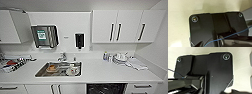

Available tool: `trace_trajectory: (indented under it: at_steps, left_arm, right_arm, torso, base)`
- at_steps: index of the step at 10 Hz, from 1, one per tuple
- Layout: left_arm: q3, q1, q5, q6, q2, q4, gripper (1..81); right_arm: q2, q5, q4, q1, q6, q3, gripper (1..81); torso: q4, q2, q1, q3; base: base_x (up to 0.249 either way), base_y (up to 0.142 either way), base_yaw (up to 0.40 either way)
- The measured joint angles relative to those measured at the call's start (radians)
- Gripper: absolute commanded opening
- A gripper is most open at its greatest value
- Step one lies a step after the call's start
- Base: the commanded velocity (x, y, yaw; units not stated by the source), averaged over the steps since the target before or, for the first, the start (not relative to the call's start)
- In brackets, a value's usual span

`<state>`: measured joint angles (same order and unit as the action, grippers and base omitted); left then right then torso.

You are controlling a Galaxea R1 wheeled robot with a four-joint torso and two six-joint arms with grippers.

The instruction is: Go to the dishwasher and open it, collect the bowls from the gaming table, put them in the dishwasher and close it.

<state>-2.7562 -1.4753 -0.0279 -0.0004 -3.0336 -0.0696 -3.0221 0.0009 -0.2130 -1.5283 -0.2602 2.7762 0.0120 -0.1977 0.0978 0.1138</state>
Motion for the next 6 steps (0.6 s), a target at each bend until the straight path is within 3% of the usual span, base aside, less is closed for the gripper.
trace_trajectory:
  at_steps: [6]
  left_arm:
    - [0.000,0.001,-0.001,0.000,0.000,0.000,81.1]
  right_arm:
    - [0.000,0.000,0.000,0.005,0.000,0.000,81.1]
  torso:
    - [0.000,0.042,-0.029,-0.001]
  base:
    - [0.000,0.000,0.000]
